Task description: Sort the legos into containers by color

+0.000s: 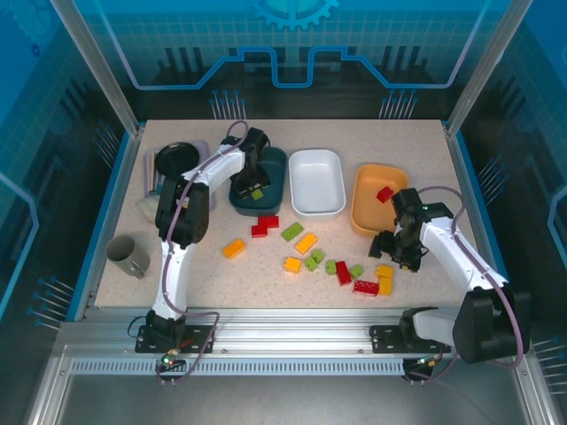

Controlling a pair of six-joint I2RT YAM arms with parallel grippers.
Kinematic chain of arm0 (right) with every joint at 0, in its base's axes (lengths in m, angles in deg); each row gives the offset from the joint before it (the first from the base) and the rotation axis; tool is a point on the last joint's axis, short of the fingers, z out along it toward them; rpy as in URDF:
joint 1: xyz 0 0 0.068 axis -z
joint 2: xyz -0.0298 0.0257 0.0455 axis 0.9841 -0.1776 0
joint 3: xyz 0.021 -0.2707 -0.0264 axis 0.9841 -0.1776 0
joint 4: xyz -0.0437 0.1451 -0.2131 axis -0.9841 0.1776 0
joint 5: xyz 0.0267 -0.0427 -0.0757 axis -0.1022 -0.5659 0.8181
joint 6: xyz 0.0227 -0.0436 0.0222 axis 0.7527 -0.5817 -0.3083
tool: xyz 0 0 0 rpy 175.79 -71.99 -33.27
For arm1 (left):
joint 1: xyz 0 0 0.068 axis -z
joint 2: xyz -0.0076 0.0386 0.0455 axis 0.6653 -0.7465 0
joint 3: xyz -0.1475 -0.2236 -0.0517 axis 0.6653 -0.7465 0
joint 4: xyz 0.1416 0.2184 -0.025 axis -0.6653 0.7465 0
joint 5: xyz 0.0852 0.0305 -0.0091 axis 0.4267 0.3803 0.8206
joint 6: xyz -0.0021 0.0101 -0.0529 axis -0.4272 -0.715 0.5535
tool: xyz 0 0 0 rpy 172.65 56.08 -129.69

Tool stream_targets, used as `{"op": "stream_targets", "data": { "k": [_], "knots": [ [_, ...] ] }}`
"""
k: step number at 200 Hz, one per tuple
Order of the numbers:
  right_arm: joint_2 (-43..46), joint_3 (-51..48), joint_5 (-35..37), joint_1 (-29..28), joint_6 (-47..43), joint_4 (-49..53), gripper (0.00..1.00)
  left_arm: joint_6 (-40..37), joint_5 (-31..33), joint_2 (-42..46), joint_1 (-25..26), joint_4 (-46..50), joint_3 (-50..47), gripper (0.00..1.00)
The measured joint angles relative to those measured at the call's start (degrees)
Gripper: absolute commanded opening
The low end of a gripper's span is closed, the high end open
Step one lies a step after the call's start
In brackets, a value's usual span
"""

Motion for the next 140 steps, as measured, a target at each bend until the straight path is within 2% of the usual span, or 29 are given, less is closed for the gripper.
{"op": "stream_targets", "data": {
  "k": [39, 115, 140],
  "knots": [
    [-4.1, -1.5, -0.2, 0.0, 1.0, -2.8, 0.75, -1.1, -0.2, 2.5, -1.2, -0.7, -2.4, 0.70],
    [-12.3, -2.2, 0.0, 0.0, 1.1, -7.8, 0.64, -0.9, -2.9, 9.2, 1.7, -1.5, -1.2, 0.73],
    [-13.4, -2.4, 0.0, 0.0, 1.1, -8.5, 0.54, -0.5, -3.5, 12.8, 4.1, -2.4, -1.2, 0.73]
  ]
}}
